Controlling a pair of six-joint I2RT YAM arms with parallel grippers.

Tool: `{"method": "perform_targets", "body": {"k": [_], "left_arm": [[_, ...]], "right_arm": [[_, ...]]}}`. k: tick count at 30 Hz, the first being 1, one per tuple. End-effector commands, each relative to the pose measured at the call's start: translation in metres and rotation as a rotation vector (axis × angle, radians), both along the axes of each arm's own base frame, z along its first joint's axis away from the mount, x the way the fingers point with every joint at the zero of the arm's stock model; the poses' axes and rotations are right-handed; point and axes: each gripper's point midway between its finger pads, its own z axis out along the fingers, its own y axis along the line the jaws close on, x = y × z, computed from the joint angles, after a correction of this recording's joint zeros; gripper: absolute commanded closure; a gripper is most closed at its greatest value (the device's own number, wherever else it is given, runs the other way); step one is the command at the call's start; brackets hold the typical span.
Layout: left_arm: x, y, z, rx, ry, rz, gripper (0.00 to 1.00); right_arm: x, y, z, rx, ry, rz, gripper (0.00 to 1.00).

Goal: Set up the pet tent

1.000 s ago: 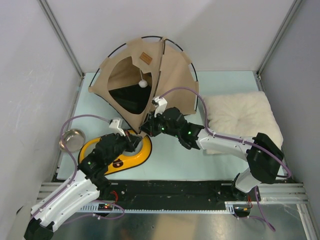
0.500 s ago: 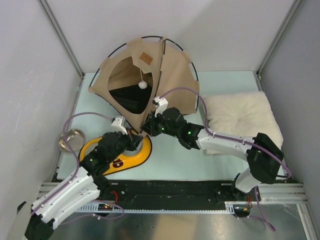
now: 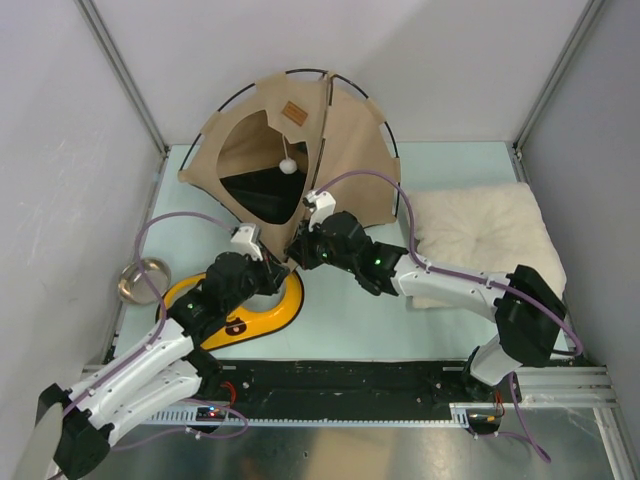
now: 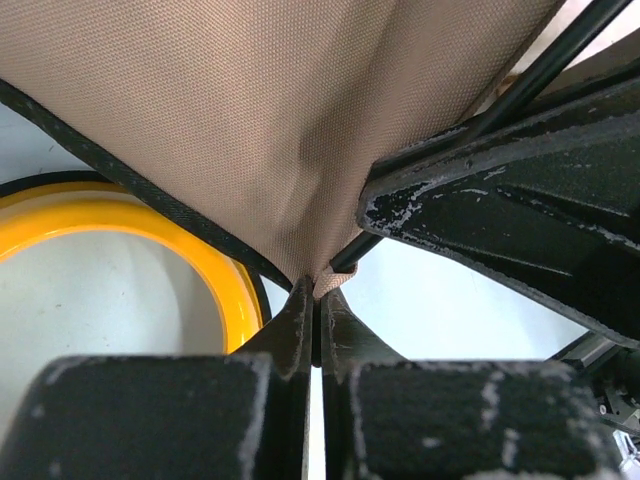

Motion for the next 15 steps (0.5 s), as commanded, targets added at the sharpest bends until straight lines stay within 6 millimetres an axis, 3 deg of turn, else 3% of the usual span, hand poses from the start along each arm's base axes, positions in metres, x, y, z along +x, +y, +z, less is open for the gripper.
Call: {"method": "perform_targets", "body": {"k": [1, 7, 15], "left_arm": [[-0.023, 0.042, -0.056, 0.267, 0.176, 0.042, 1.0], [-0.018, 0.041, -0.043, 0.29, 0.133, 0.021, 1.0], [-0.016, 0.044, -0.031, 0.309, 0.061, 0.0, 1.0]], "right_arm": [[0.057, -0.034, 0.025, -0.074, -0.166, -0.207, 1.0], [0.033, -0.013, 0.007, -0.057, -0.083, -0.076, 1.0], [0.008, 0.004, 0.004, 0.018, 0.037, 0.058, 1.0]]}}
